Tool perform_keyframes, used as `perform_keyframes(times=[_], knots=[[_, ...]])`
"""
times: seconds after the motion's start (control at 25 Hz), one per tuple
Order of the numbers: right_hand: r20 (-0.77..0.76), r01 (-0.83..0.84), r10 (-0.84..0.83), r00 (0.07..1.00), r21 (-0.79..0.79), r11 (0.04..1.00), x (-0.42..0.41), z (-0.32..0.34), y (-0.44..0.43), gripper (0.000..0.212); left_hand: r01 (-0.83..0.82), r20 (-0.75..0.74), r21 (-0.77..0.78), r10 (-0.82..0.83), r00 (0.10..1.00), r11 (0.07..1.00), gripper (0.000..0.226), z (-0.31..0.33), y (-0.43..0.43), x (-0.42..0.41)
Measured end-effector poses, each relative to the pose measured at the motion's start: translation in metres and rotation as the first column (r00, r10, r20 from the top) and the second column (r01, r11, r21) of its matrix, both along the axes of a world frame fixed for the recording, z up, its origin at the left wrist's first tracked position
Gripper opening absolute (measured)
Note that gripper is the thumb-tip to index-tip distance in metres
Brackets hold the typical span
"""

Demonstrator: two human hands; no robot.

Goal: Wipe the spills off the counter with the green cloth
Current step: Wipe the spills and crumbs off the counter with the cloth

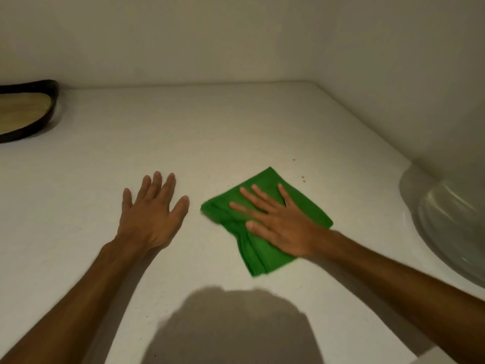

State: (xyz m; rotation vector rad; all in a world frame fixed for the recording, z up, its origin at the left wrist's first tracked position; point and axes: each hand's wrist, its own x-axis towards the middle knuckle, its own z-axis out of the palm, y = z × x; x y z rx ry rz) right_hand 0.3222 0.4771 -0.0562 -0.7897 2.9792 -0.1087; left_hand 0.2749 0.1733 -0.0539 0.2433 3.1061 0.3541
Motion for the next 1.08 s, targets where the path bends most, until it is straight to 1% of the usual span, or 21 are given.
perform_keyframes(times=[0.12, 0.24, 0.28, 0.32, 0.4, 0.44, 0.48, 0.52, 0.56, 0.68, 0.76, 0.8, 0.88, 0.96, 1.08], knots=[[0.02, 0.163, -0.165, 0.986, 0.054, 0.985, -0.075, 0.005, 0.022, 0.059, -0.009, -0.025, -0.076, 0.007, 1.0, 0.997, 0.08, -0.012, 0.002, -0.001], [0.017, 0.364, -0.365, 0.931, 0.033, 0.931, -0.131, 0.008, 0.048, 0.058, 0.001, -0.037, -0.094, -0.004, 0.999, 0.996, 0.083, -0.014, 0.002, -0.001], [0.013, 0.458, -0.458, 0.889, 0.008, 0.889, -0.14, 0.008, 0.057, 0.059, -0.003, -0.026, -0.102, 0.001, 1.0, 0.995, 0.083, -0.013, 0.002, -0.001], [0.009, 0.565, -0.565, 0.825, -0.018, 0.825, -0.143, 0.006, 0.066, 0.058, -0.006, -0.015, -0.106, 0.004, 1.0, 0.994, 0.083, -0.012, 0.003, -0.001], [0.035, 0.762, -0.761, 0.648, -0.064, 0.645, -0.129, 0.005, 0.076, 0.059, -0.004, -0.006, -0.1, 0.003, 1.0, 0.995, 0.082, -0.01, 0.004, 0.0], [0.068, 0.818, -0.815, 0.575, -0.076, 0.57, -0.116, 0.006, 0.074, 0.06, -0.003, -0.003, -0.097, 0.003, 1.0, 0.995, 0.081, -0.009, 0.004, 0.002], [0.088, 0.845, -0.84, 0.535, -0.074, 0.53, -0.099, 0.007, 0.068, 0.061, -0.002, -0.001, -0.093, 0.002, 1.0, 0.996, 0.081, -0.008, 0.004, 0.003], [0.094, 0.848, -0.843, 0.53, -0.067, 0.526, -0.079, 0.006, 0.06, 0.062, 0.0, -0.001, -0.089, 0.0, 1.0, 0.996, 0.081, -0.007, 0.004, 0.003], [0.091, 0.829, -0.824, 0.559, -0.06, 0.555, -0.058, 0.004, 0.047, 0.063, -0.003, -0.004, -0.089, 0.002, 1.0, 0.996, 0.081, -0.007, 0.005, 0.004], [0.016, 0.672, -0.672, 0.74, -0.037, 0.739, 0.016, -0.01, 0.005, 0.064, -0.004, 0.017, -0.108, 0.006, 1.0, 0.994, 0.08, -0.006, 0.007, 0.003], [0.004, 0.574, -0.574, 0.819, -0.015, 0.819, 0.036, -0.014, -0.005, 0.063, 0.008, 0.038, -0.098, -0.004, 0.999, 0.995, 0.081, -0.004, 0.005, 0.0], [0.009, 0.546, -0.545, 0.838, -0.005, 0.838, 0.028, -0.013, 0.0, 0.062, 0.019, 0.051, -0.094, -0.014, 0.999, 0.995, 0.082, -0.002, 0.003, -0.002], [0.002, 0.559, -0.559, 0.829, 0.021, 0.829, -0.017, -0.008, 0.015, 0.064, 0.029, 0.065, -0.084, -0.024, 0.998, 0.996, 0.085, 0.001, -0.002, -0.004], [0.012, 0.63, -0.63, 0.776, 0.02, 0.776, -0.08, 0.0, 0.02, 0.065, 0.0, 0.054, -0.075, 0.004, 0.999, 0.997, 0.085, 0.003, -0.009, -0.001], [0.062, 0.712, -0.711, 0.7, 0.002, 0.702, -0.16, 0.007, 0.002, 0.072, -0.062, 0.04, -0.073, 0.065, 0.997, 0.995, 0.085, 0.001, -0.026, 0.009]])
